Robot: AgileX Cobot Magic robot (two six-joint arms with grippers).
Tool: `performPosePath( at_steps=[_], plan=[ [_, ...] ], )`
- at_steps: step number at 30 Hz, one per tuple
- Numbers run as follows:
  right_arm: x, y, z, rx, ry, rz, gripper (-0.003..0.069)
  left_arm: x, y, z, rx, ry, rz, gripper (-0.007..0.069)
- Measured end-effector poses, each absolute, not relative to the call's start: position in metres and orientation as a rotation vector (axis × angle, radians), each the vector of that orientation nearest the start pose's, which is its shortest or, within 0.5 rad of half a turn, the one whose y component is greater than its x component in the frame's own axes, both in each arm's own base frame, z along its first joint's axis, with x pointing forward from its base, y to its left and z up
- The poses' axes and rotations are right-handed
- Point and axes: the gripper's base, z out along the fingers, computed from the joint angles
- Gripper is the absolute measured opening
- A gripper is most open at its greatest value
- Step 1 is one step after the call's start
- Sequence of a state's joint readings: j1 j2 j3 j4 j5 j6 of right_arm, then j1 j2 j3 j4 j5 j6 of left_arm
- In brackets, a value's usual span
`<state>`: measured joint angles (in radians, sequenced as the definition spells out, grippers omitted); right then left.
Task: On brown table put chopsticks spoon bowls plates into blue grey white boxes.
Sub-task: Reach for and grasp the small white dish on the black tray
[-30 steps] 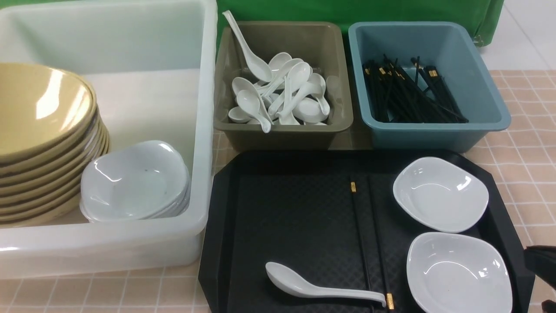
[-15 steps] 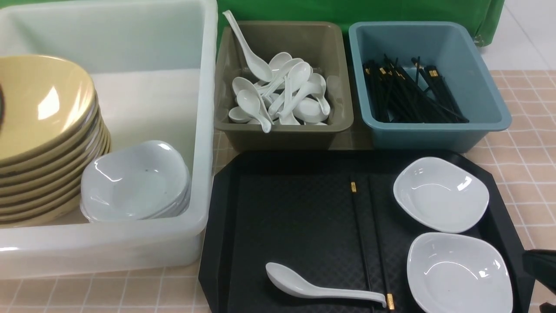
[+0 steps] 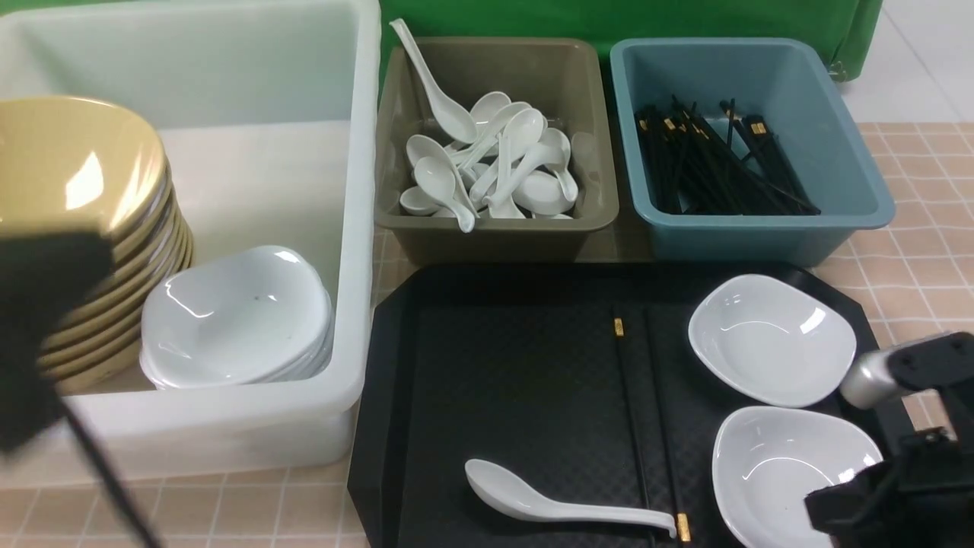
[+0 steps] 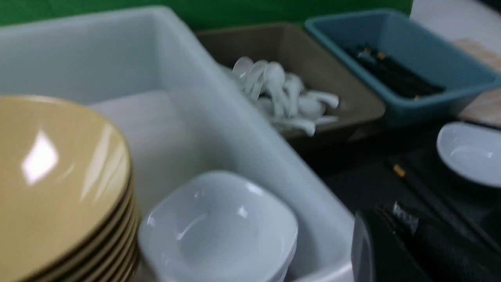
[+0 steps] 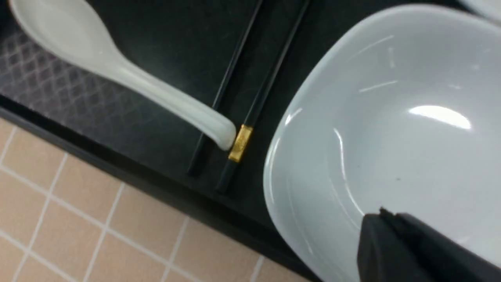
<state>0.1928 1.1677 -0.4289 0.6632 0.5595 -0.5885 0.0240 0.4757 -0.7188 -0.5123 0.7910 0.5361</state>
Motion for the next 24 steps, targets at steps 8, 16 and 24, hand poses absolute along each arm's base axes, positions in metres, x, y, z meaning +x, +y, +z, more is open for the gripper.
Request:
performPosePath(
  at_steps=[8, 16, 24],
  plan=[
    [0.189, 0.073, 0.156, -0.283, 2.743, 0.627, 0.0061, 0.045, -0.015, 0.296, 0.26, 1.928, -0.039, 0.0006],
    [0.212, 0.089, 0.186, -0.514, 2.642, 0.664, 0.0104, 0.031, -0.01, 0.276, 0.212, 1.719, 0.042, 0.0006],
    [0.204, 0.058, 0.194, -0.474, 2.852, 0.202, 0.0321, 0.03, -0.009, 0.277, 0.211, 1.698, 0.053, 0.0006]
  ],
)
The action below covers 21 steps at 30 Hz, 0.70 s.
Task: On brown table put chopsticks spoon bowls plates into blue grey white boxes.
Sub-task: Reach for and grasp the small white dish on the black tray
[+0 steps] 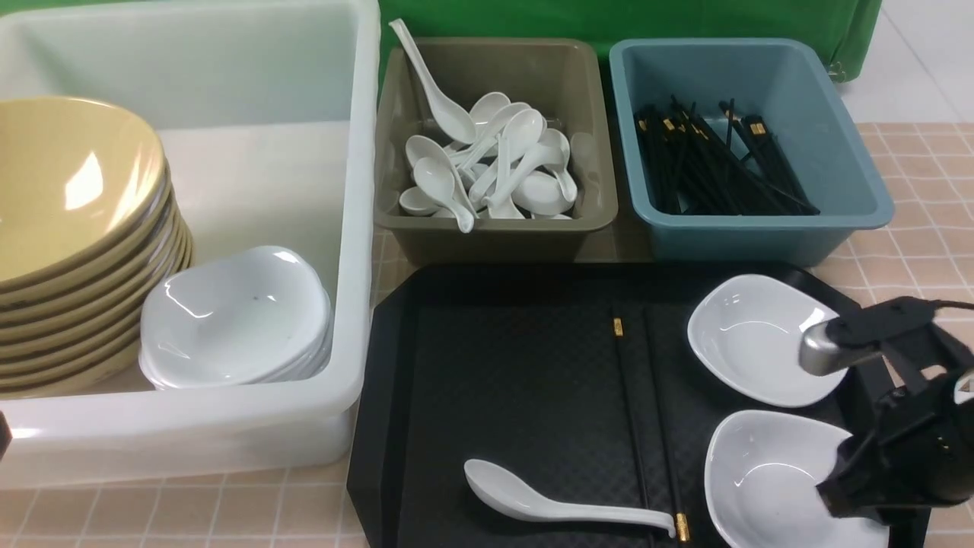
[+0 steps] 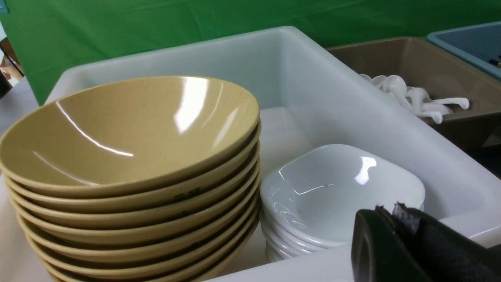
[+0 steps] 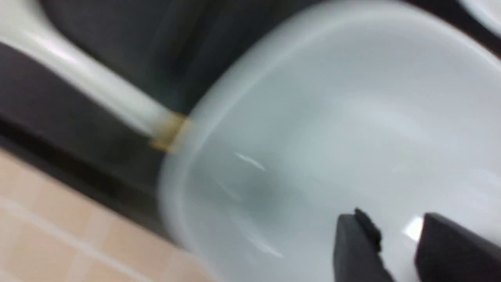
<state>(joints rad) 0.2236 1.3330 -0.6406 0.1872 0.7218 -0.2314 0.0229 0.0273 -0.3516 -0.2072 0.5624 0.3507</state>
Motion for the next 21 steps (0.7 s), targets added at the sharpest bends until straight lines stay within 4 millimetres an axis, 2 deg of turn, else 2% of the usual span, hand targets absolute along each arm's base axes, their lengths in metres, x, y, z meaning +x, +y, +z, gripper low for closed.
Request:
performPosePath(
  at_steps=[1, 5, 10, 13, 16, 18, 20, 21],
  plan=[
    [0.207, 0.056, 0.195, -0.436, 2.835, 0.17, 0.0384, 0.03, -0.009, 0.277, 0.211, 1.698, 0.053, 0.0006],
    [0.216, 0.055, 0.197, -0.422, 2.743, 0.134, 0.047, 0.03, -0.009, 0.277, 0.211, 1.698, 0.053, 0.0006],
    [0.223, 0.055, 0.191, -0.444, 2.724, 0.102, 0.049, 0.03, -0.009, 0.277, 0.211, 1.699, 0.053, 0.0006],
    [0.228, 0.056, 0.177, -0.436, 2.778, 0.099, 0.0491, 0.03, -0.009, 0.277, 0.211, 1.7, 0.053, 0.0007],
    [0.23, 0.058, 0.169, -0.43, 2.829, 0.119, 0.0428, 0.03, -0.009, 0.277, 0.211, 1.7, 0.053, 0.0007],
    [0.232, 0.06, 0.174, -0.449, 2.834, 0.139, 0.0336, 0.03, -0.009, 0.277, 0.211, 1.7, 0.053, 0.0007],
    [0.233, 0.062, 0.185, -0.482, 2.825, 0.149, 0.0203, 0.03, -0.009, 0.277, 0.212, 1.7, 0.056, 0.0007],
    [0.233, 0.063, 0.191, -0.491, 2.827, 0.158, 0.017, 0.03, -0.009, 0.277, 0.213, 1.7, 0.059, 0.0007]
  ],
)
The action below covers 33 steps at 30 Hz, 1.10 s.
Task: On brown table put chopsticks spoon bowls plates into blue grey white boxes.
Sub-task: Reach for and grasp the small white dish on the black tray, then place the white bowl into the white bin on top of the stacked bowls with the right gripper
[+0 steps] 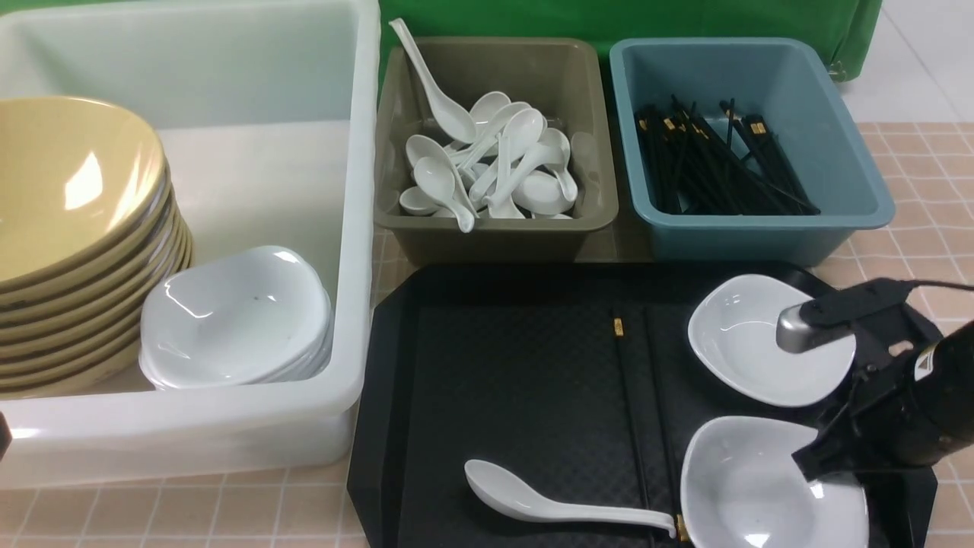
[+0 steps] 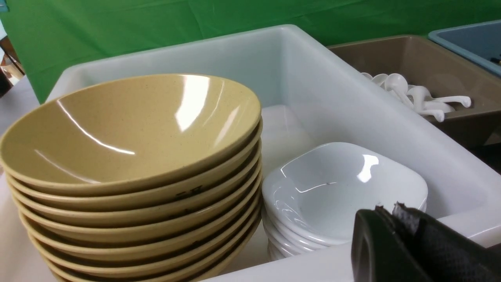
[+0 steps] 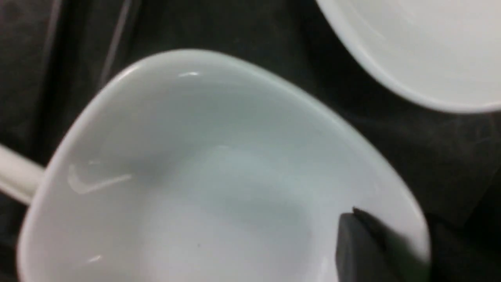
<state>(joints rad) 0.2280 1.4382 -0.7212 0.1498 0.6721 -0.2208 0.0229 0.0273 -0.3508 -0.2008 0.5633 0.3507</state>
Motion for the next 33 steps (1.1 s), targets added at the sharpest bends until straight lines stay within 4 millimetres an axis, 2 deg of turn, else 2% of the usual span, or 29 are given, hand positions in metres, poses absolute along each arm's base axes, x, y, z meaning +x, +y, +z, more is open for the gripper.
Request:
performPosePath(
  at_steps=[5, 7, 10, 13, 15, 17, 18, 20, 23, 24, 25, 26, 31, 33],
  plan=[
    [0.231, 0.065, 0.247, -0.516, 2.716, 0.199, 0.0088, 0.03, -0.008, 0.276, 0.22, 1.702, 0.079, 0.0007],
    [0.23, 0.067, 0.277, -0.511, 2.633, 0.228, 0.0083, 0.03, -0.008, 0.276, 0.221, 1.702, 0.084, 0.0007],
    [0.231, 0.078, 0.315, -0.507, 2.477, 0.387, 0.0083, 0.03, -0.008, 0.276, 0.222, 1.701, 0.085, 0.0007],
    [0.236, 0.104, 0.352, -0.539, 2.239, 0.633, 0.0083, 0.03, -0.008, 0.277, 0.221, 1.7, 0.085, 0.0007],
    [0.242, 0.129, 0.367, -0.581, 2.083, 0.785, 0.0083, 0.03, -0.008, 0.277, 0.221, 1.7, 0.085, 0.0007],
    [0.251, 0.16, 0.368, -0.627, 1.986, 0.898, 0.0083, 0.03, -0.008, 0.277, 0.221, 1.697, 0.086, 0.0007],
    [0.253, 0.164, 0.37, -0.614, 1.968, 0.919, 0.0083, 0.03, -0.008, 0.277, 0.221, 1.697, 0.086, 0.0007],
    [0.267, 0.211, 0.36, -0.71, 1.899, 0.998, 0.0083, 0.03, -0.008, 0.277, 0.22, 1.695, 0.086, 0.0007],
    [0.281, 0.26, 0.34, -0.851, 1.861, 1.014, 0.0083, 0.03, -0.008, 0.277, 0.22, 1.695, 0.087, 0.0007],
    [0.287, 0.273, 0.33, -0.877, 1.871, 1.021, 0.0083, 0.03, -0.008, 0.277, 0.22, 1.695, 0.087, 0.0007],
    [0.29, 0.282, 0.328, -0.897, 1.86, 1.026, 0.0083, 0.03, -0.008, 0.277, 0.22, 1.695, 0.087, 0.0007],
    [0.3, 0.297, 0.316, -0.92, 1.872, 1.026, 0.0083, 0.03, -0.008, 0.277, 0.22, 1.695, 0.087, 0.0007],
    [0.33, 0.322, 0.286, -0.904, 1.912, 1.017, 0.009, 0.03, -0.008, 0.277, 0.22, 1.695, 0.088, 0.0007],
    [0.334, 0.326, 0.279, -0.898, 1.931, 1.02, 0.0114, 0.03, -0.008, 0.277, 0.22, 1.695, 0.088, 0.0006]
  ],
)
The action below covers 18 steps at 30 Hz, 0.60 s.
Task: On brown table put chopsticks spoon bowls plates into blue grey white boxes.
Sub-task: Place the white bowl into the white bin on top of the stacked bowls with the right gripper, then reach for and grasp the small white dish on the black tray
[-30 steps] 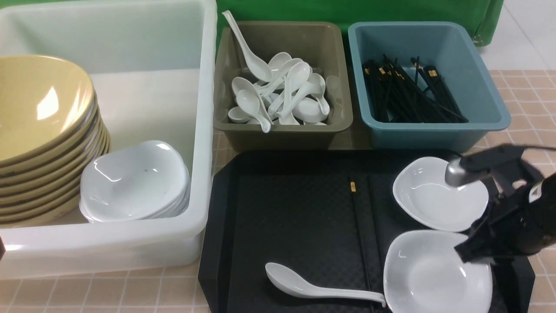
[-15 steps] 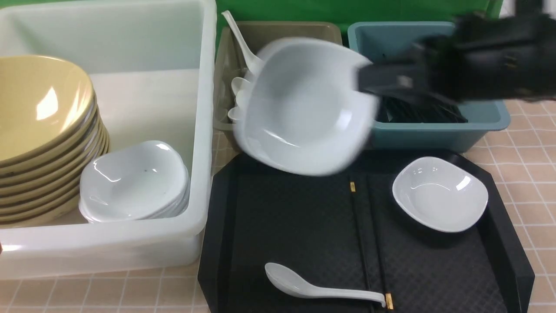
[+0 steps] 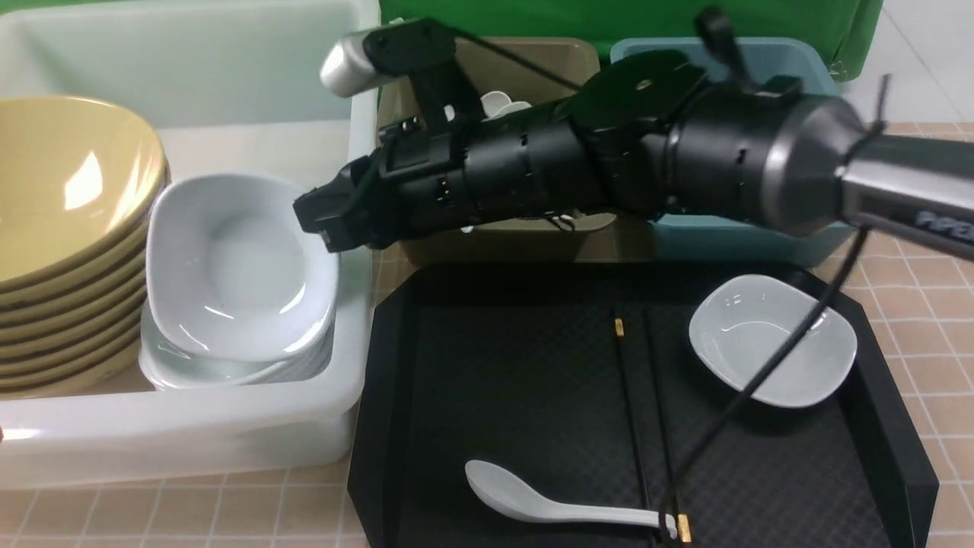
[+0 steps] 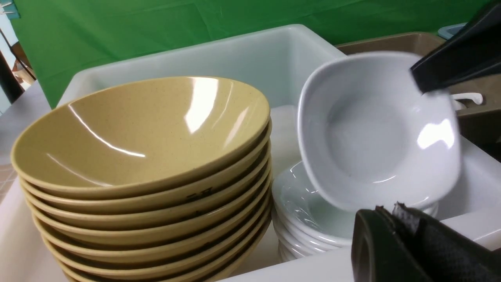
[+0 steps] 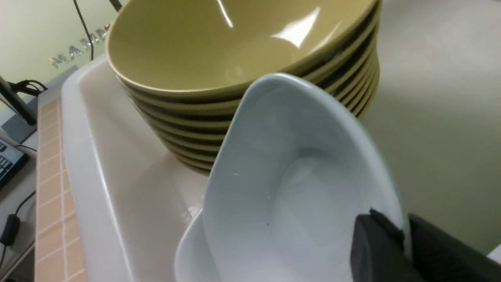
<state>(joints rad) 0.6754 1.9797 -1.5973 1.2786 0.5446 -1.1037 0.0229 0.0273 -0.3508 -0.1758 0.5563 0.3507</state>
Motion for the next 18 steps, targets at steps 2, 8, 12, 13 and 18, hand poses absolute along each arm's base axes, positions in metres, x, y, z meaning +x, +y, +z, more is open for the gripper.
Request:
performPosePath(
  at_steps=[2, 8, 12, 13, 18],
  plan=[
    [0.335, 0.326, 0.279, -0.913, 1.928, 1.011, 0.0144, 0.03, -0.008, 0.277, 0.221, 1.695, 0.089, 0.0007],
    [0.327, 0.289, 0.317, -1.036, 1.937, 0.948, 0.0358, 0.03, -0.008, 0.277, 0.222, 1.699, 0.088, 0.0007],
    [0.322, 0.237, 0.354, -1.059, 2.014, 0.738, 0.0338, 0.03, -0.008, 0.277, 0.222, 1.699, 0.088, 0.0007],
    [0.318, 0.212, 0.37, -1.022, 2.051, 0.649, 0.0288, 0.03, -0.008, 0.277, 0.222, 1.699, 0.088, 0.0007],
    [0.31, 0.169, 0.376, -1.015, 2.151, 0.5, 0.0085, 0.03, -0.008, 0.277, 0.221, 1.698, 0.088, 0.0007]
  ],
)
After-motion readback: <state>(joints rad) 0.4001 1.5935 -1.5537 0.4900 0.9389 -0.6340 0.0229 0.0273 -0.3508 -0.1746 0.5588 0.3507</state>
